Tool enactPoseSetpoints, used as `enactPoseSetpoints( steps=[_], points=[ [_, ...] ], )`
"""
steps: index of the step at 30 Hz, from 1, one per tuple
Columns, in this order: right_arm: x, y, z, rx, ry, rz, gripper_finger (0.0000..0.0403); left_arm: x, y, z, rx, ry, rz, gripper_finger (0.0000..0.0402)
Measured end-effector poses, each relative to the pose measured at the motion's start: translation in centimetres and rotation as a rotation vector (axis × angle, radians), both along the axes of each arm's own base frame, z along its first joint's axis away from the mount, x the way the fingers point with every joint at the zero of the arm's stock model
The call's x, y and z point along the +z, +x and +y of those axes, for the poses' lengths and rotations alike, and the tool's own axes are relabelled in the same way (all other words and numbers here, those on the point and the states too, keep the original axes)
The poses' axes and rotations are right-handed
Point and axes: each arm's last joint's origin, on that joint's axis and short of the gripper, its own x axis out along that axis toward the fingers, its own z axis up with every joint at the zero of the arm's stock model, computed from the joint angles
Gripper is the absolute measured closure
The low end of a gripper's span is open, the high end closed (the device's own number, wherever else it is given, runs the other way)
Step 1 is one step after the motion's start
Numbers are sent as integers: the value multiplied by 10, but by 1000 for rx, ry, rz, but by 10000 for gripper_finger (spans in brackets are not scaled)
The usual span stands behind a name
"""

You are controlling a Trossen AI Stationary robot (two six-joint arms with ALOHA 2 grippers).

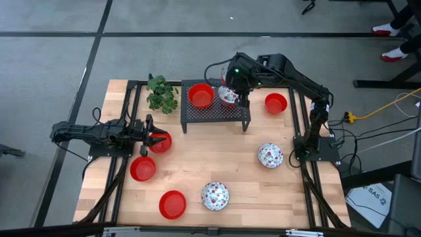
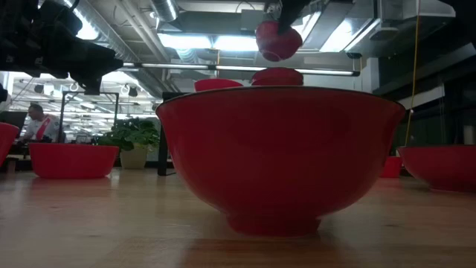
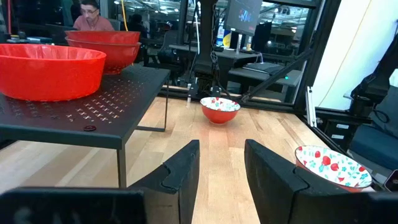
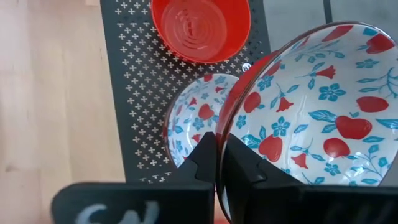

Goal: Pick & Place Mini bowls
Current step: Stack the middle white bowl on the top of the white bowl on the shelf

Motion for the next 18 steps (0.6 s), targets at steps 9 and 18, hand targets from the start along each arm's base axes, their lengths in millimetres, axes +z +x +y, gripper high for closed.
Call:
enactPoseSetpoints(
  steps=[9, 18],
  points=[
    [-2, 2, -1, -31, 22, -7, 390, 0, 0, 0, 0, 0, 0, 279],
    [-17, 15, -3, -63, 58, 41, 390, 0, 0, 0, 0, 0, 0, 279]
  ],
)
